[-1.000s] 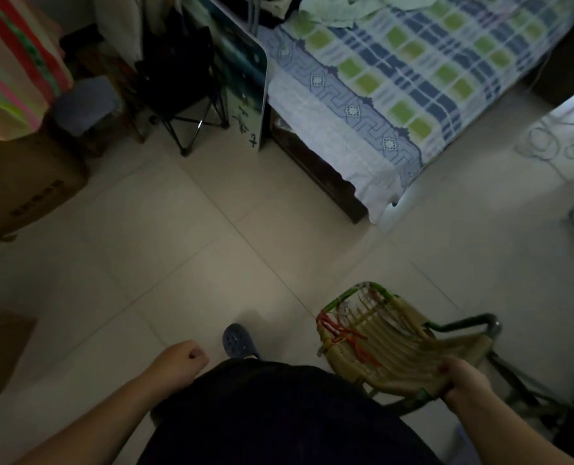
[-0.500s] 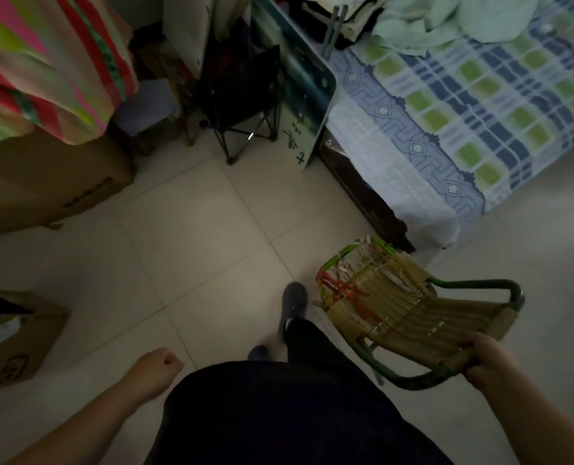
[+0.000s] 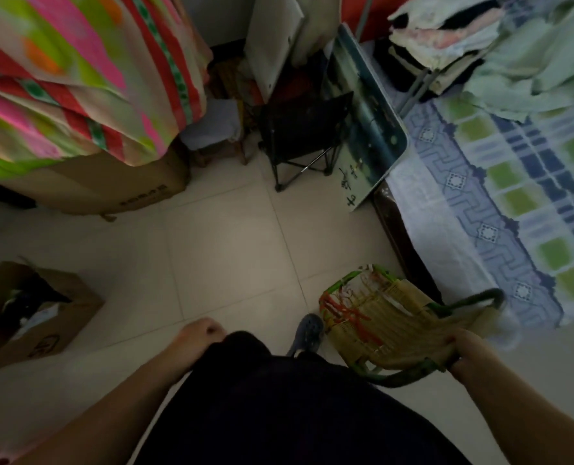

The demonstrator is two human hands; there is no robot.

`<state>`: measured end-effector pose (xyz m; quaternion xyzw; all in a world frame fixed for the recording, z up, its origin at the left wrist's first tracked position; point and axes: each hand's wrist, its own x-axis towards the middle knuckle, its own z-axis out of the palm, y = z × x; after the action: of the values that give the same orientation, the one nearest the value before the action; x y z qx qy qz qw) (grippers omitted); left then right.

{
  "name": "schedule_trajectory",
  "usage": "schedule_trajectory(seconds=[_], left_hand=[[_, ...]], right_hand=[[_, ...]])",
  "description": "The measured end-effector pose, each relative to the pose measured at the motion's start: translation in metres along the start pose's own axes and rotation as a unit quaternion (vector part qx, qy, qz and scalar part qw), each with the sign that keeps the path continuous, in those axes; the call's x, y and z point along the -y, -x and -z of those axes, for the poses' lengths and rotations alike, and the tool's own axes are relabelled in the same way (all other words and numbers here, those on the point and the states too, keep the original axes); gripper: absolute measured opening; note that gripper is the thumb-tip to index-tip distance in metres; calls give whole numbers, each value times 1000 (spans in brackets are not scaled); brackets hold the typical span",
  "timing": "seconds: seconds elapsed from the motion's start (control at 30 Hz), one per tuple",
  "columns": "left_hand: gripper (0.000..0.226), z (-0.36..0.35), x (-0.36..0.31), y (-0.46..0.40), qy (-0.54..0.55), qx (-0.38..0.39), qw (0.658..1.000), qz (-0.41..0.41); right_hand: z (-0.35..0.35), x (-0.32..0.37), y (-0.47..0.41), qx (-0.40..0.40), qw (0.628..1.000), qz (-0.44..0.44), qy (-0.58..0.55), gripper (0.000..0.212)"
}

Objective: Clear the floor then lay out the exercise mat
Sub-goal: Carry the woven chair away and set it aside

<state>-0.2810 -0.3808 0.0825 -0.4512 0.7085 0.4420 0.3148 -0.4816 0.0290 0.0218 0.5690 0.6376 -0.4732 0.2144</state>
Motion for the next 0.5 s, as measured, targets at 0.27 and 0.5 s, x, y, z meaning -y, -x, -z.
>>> schedule_trajectory(seconds=[0.27,0.5], left_hand=[[10,33,-27,-51,-3,8,1000,-7],[21,96,-38,-129,-171,93,981,-2]], right_hand=[[-74,80,12,22,997,25,66,13],[-159,134,23,18,999,0,29,20]])
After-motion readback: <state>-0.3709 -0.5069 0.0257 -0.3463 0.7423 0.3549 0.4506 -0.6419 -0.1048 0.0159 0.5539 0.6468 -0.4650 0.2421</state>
